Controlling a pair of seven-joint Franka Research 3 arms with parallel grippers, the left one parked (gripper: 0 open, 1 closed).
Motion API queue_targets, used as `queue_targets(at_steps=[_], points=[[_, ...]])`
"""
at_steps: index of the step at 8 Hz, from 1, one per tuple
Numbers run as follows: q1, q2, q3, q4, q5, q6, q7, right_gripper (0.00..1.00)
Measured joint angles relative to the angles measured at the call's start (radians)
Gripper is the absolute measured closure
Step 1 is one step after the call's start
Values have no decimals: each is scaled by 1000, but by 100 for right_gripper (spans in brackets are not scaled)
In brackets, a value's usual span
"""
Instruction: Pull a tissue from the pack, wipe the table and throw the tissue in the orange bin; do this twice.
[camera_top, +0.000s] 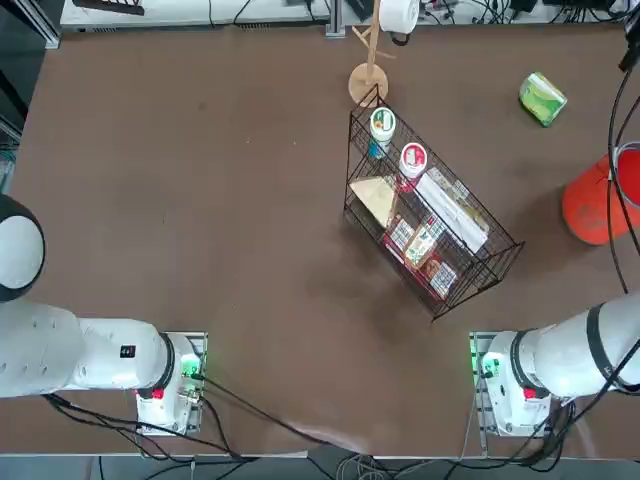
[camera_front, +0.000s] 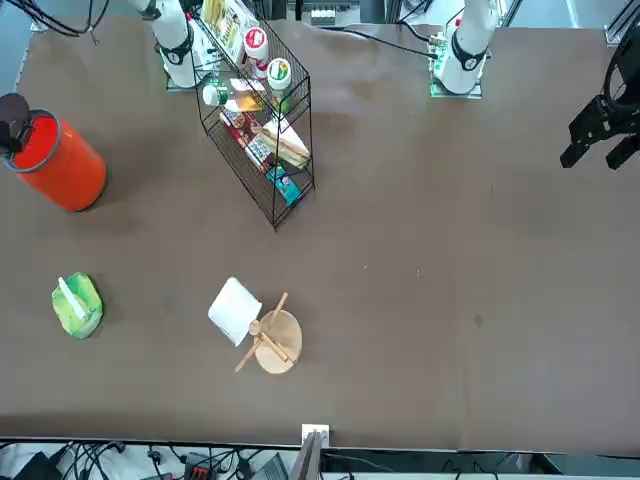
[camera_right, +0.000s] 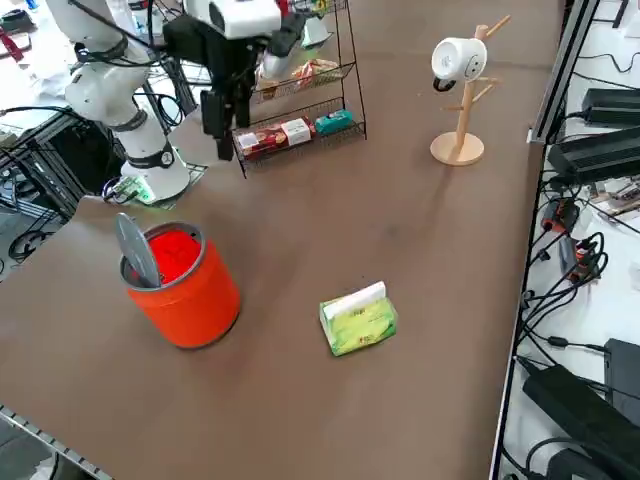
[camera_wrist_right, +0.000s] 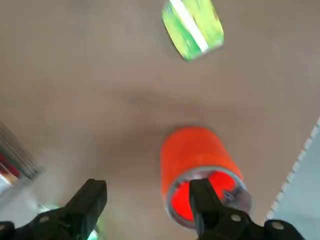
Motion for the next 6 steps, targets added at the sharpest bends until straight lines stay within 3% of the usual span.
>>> queue_targets(at_steps=[4,5,6], points=[[64,-1,9,67,115,-1,118,0],[62,-11,43,79,116,-2,183,0],[36,-31,108,80,116,-5,244,0]])
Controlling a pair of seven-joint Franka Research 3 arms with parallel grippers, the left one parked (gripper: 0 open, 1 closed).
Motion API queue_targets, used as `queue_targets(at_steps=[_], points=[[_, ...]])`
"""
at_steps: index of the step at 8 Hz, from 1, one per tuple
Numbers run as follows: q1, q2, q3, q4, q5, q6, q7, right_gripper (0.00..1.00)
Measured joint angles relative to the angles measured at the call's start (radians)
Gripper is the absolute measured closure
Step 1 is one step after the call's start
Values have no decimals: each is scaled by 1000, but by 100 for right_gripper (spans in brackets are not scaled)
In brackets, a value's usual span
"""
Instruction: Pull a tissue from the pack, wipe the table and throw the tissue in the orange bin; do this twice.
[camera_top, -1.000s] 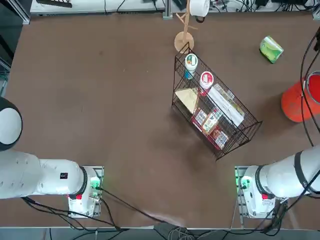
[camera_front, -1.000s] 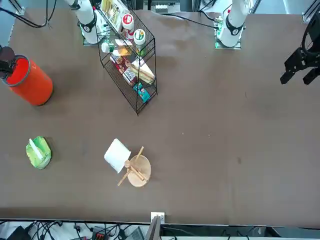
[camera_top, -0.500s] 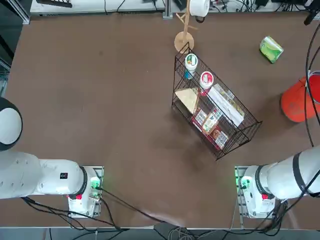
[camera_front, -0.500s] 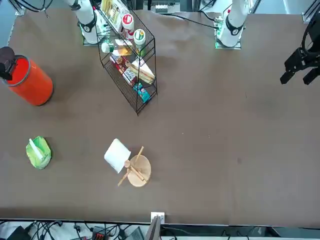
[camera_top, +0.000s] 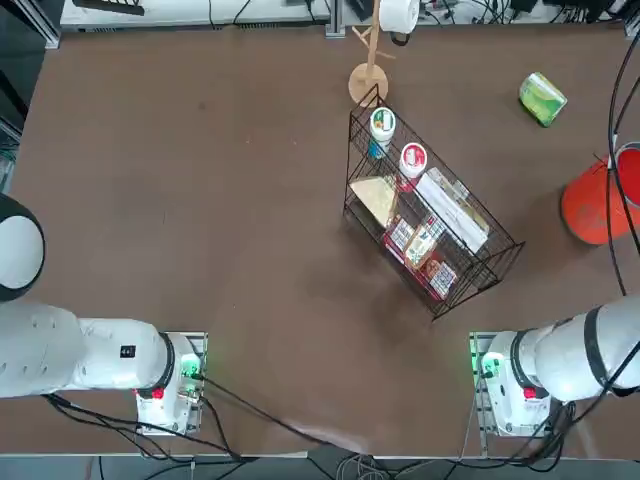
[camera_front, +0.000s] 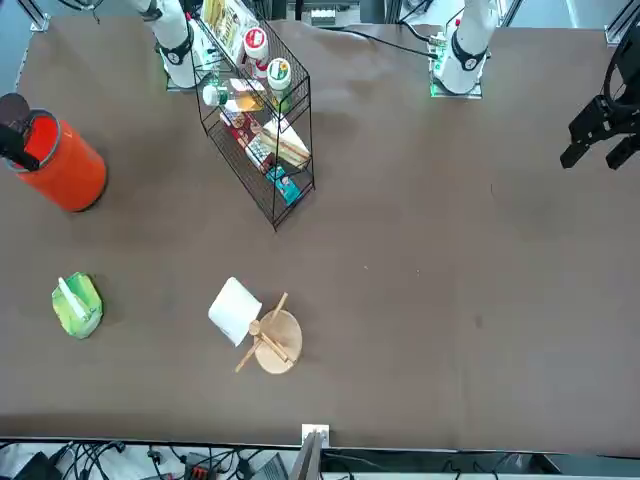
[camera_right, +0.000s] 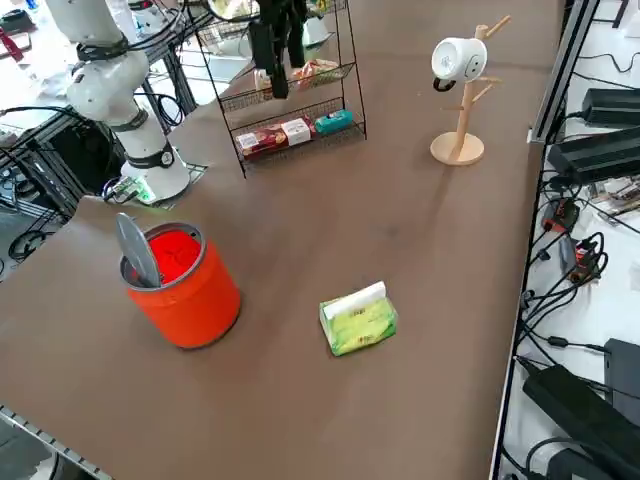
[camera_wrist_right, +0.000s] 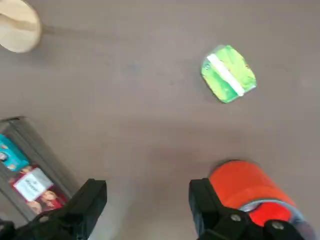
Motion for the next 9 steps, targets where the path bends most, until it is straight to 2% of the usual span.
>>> queue_targets(at_steps=[2,3,4,6,9], points=[[-112,-36,188,-8,-9,-11,110,0],[-151,-60,259,-30,-32,-13,137,0],[-167,-89,303,-59,-58,-14,148,0],[-174,-144,351,-117,-74,-14,202,0],[-202,-176,360,-149,-78,-11,214,0]])
